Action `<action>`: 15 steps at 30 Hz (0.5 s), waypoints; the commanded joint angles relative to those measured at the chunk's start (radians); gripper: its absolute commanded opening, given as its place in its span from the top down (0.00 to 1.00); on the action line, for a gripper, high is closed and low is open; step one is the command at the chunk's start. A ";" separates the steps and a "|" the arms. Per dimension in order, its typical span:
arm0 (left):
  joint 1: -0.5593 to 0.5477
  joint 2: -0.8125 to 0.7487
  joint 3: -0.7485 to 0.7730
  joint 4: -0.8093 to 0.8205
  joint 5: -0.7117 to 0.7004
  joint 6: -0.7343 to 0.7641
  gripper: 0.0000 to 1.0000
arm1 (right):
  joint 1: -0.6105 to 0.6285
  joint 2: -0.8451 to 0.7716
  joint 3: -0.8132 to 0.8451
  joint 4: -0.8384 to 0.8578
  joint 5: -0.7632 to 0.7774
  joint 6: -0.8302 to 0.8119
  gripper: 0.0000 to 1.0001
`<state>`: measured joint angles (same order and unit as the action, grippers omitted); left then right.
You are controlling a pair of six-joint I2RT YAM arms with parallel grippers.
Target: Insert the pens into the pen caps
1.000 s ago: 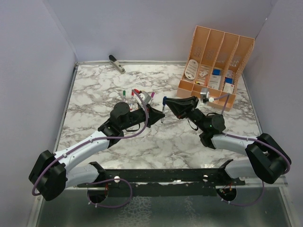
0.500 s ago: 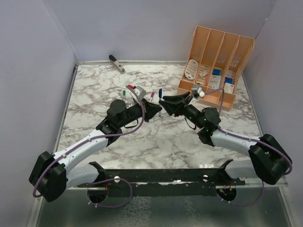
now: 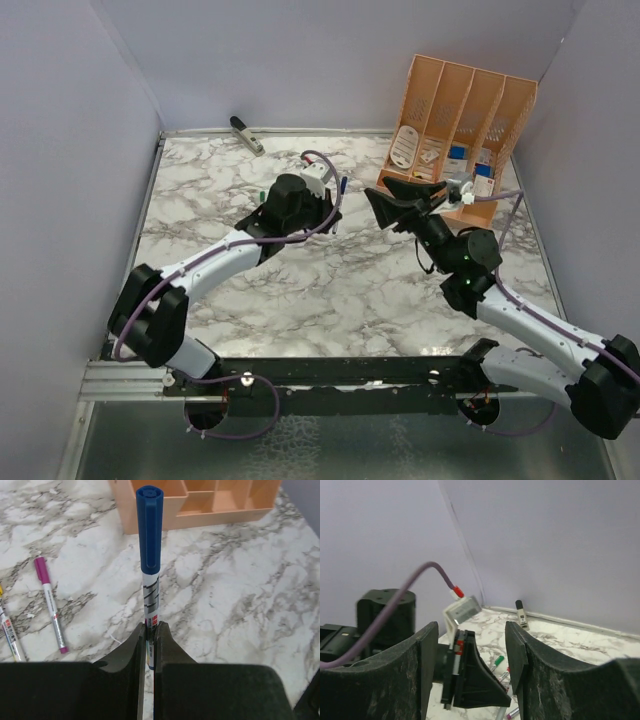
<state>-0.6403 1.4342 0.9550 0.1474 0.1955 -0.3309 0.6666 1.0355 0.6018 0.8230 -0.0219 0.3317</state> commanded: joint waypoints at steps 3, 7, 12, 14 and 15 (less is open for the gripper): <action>0.050 0.262 0.252 -0.286 -0.086 0.068 1.00 | 0.003 -0.128 -0.010 -0.180 0.151 -0.060 0.44; 0.054 0.450 0.433 -0.408 -0.075 0.094 1.00 | 0.004 -0.152 -0.001 -0.235 0.175 -0.070 0.45; 0.056 0.579 0.557 -0.470 -0.084 0.091 1.00 | 0.003 -0.165 -0.015 -0.249 0.193 -0.079 0.45; 0.056 0.608 0.590 -0.493 -0.087 0.089 1.00 | 0.004 -0.164 -0.019 -0.250 0.191 -0.079 0.45; 0.056 0.621 0.605 -0.505 -0.087 0.089 1.00 | 0.004 -0.165 -0.020 -0.249 0.191 -0.080 0.45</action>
<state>-0.5827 2.0251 1.4834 -0.2699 0.1299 -0.2546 0.6666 0.8875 0.5953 0.6056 0.1318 0.2733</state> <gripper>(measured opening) 0.068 0.552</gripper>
